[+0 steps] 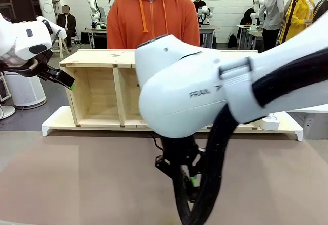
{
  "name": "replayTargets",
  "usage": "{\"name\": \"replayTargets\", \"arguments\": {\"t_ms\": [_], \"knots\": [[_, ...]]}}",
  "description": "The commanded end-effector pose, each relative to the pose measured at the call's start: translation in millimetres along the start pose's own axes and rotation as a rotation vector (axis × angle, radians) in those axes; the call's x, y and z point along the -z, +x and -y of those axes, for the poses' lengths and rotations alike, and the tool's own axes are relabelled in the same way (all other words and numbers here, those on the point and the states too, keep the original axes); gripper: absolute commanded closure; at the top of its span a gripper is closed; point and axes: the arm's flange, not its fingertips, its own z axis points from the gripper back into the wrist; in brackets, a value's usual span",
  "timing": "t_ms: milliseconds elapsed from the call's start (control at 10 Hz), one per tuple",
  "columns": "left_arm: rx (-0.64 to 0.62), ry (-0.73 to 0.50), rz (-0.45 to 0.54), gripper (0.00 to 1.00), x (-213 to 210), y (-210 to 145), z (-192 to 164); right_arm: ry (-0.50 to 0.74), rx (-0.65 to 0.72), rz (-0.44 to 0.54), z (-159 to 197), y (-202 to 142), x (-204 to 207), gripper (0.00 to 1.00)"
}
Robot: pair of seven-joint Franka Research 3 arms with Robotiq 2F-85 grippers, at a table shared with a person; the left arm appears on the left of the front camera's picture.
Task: Perform cable management.
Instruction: Pull the grasped Power Cable to the location of the Power Strip.
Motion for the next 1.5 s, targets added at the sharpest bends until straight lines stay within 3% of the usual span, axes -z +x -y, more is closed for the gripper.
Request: {"name": "replayTargets", "arguments": {"t_ms": [0, 300, 1000, 1400], "knots": [[-0.002, -0.004, 0.0, 0.0, 0, 0, -1, 0.007, -0.015, -0.035, 41, -20, -8, 0.86], [-0.002, -0.004, 0.0, 0.0, 0, 0, -1, 0.017, 0.037, -0.034, 84, -33, -13, 0.86], [-0.002, -0.004, 0.0, 0.0, 0, 0, -1, 0.014, 0.333, 0.04, 187, -35, -31, 0.86], [-0.002, -0.004, 0.0, 0.0, 0, 0, -1, 0.019, 0.567, 0.17, 230, -13, -37, 0.86]]}}
